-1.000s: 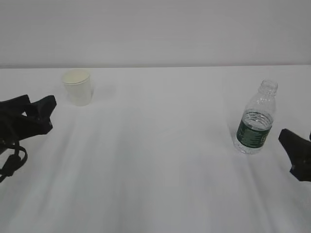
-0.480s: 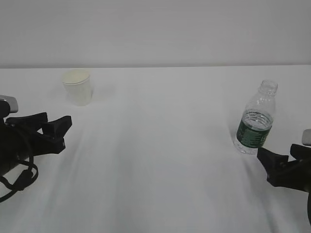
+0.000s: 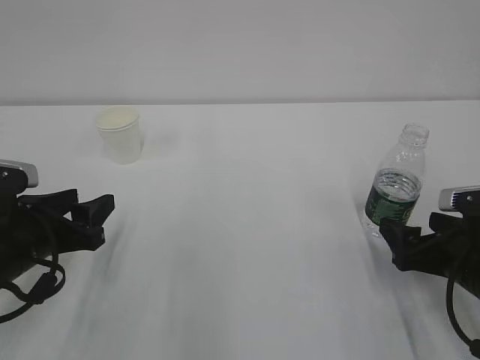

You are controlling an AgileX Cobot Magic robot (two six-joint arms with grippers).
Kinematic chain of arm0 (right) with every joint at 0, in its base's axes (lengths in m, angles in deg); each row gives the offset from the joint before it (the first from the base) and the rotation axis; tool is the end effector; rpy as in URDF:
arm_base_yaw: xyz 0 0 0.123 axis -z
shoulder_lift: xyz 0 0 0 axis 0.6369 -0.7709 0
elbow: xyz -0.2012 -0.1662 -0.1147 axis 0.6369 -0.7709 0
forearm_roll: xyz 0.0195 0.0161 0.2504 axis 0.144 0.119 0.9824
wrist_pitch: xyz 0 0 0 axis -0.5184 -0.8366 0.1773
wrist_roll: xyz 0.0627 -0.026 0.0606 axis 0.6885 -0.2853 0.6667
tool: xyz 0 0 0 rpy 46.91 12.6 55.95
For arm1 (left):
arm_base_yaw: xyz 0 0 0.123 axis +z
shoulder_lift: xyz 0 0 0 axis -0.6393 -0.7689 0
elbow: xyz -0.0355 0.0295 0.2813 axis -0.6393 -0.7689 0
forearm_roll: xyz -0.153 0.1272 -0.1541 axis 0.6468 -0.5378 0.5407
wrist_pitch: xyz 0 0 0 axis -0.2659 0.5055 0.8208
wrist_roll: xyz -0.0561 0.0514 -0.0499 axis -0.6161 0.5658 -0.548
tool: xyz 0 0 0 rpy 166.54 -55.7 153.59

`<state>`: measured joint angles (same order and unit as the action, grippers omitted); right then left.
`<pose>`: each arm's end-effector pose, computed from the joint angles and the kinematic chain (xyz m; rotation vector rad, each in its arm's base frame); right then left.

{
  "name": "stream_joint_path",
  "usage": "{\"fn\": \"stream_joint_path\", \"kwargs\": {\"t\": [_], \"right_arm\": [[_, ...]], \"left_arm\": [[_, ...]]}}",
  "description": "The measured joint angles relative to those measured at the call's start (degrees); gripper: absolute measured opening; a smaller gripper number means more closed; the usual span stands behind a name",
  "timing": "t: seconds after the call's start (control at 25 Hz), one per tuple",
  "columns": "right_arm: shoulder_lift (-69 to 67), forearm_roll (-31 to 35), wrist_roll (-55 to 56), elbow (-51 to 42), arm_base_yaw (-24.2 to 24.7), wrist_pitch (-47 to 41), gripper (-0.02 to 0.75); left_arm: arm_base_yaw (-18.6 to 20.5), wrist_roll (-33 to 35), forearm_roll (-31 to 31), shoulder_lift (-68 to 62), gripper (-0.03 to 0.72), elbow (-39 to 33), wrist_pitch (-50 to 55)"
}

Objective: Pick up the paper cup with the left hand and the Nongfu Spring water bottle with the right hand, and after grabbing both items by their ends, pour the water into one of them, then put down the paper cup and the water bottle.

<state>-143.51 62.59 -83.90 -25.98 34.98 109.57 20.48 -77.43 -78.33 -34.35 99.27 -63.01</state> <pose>0.2422 0.0325 0.0816 -0.1883 1.9962 0.1852 0.2477 -0.0881 0.1092 0.2088 1.8677 -0.3320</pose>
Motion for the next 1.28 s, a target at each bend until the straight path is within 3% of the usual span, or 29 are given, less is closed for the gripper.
{"fn": "stream_joint_path", "kwargs": {"t": [0.72, 1.28], "right_arm": [[-8.3, -1.7, 4.3, 10.5, 0.0, 0.0, 0.663], [-8.7, -2.1, 4.8, 13.0, 0.0, 0.0, 0.657]], "left_arm": [[0.0, 0.0, -0.1, -0.3, 0.461, 0.0, 0.0], [0.0, 0.0, -0.1, -0.3, 0.461, 0.0, -0.1]]}}
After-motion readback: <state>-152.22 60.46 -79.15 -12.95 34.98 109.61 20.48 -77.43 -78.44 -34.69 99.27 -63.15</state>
